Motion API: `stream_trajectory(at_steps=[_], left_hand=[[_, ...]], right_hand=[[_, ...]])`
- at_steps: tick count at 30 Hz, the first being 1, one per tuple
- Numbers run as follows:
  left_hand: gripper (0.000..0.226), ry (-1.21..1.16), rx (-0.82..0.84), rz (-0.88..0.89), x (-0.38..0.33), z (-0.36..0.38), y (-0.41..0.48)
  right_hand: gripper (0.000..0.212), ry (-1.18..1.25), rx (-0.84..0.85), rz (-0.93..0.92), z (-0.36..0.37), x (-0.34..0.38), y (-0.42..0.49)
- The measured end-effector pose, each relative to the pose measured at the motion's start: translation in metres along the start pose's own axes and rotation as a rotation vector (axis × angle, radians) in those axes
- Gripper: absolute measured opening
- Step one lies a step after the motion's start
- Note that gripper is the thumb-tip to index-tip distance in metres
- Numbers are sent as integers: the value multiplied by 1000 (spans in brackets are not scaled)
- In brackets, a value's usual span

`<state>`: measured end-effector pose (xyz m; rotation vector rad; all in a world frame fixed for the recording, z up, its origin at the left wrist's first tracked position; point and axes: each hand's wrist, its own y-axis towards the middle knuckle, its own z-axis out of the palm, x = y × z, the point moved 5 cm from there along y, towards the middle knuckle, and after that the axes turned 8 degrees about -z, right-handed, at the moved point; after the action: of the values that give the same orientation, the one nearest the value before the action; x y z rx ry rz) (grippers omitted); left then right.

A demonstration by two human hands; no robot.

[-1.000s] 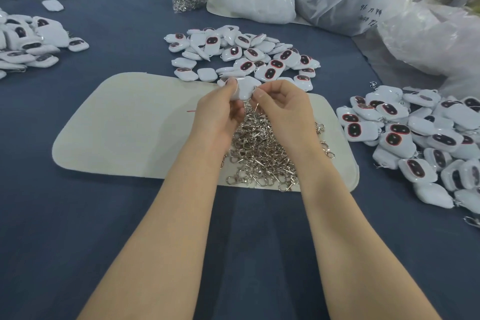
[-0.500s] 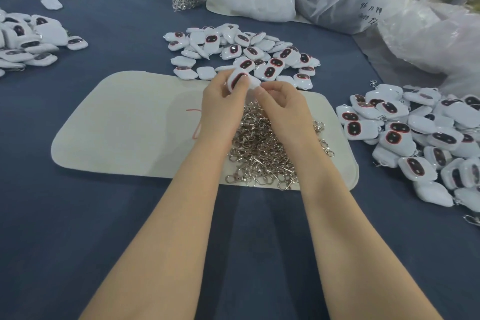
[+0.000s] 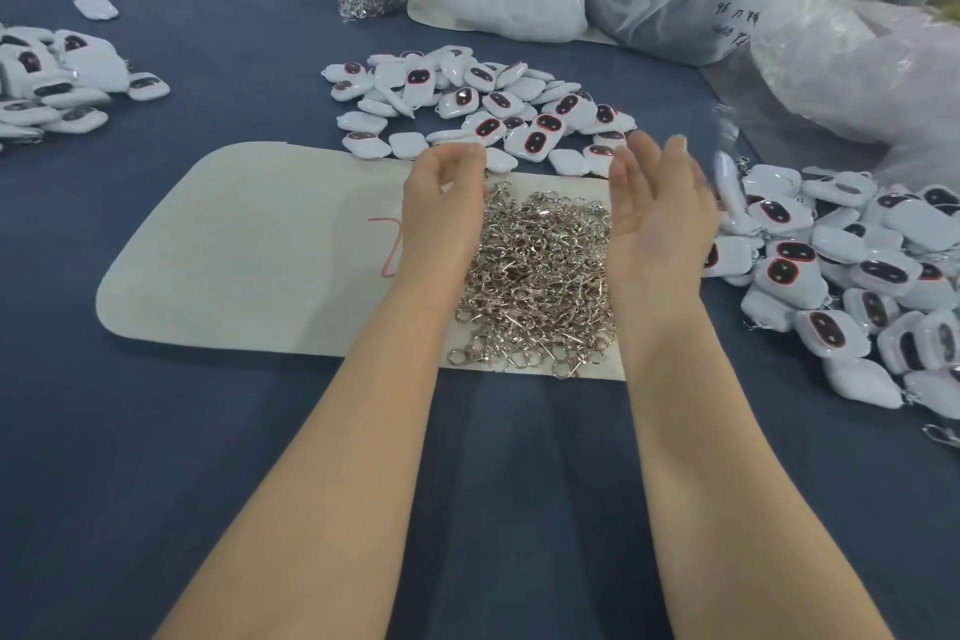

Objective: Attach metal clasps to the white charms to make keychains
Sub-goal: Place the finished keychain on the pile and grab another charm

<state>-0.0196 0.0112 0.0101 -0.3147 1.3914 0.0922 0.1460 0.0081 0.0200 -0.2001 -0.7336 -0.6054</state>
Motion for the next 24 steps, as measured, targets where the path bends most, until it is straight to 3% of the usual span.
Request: stream_trajectory(at_steps=[4, 7, 10, 13, 17, 24], left_hand=[[12, 30, -46, 6, 1, -2, -1], [16, -35, -128, -36, 3, -10, 3], [6, -190, -190, -122, 7, -18, 7], [11, -301, -240, -167, 11, -24, 10], [10, -320, -278, -164, 12, -28, 12], [10, -351, -288, -180, 14, -28, 13]], right_hand=[[32, -446, 40, -86, 2, -9, -5], [20, -819, 209, -195, 9, -15, -10], [25, -1127, 386, -257, 16, -24, -11], [31, -1391, 604, -299, 34, -39, -12], [35, -1656, 796, -278, 58, -69, -5], [40, -1862, 811, -184, 62, -101, 7]])
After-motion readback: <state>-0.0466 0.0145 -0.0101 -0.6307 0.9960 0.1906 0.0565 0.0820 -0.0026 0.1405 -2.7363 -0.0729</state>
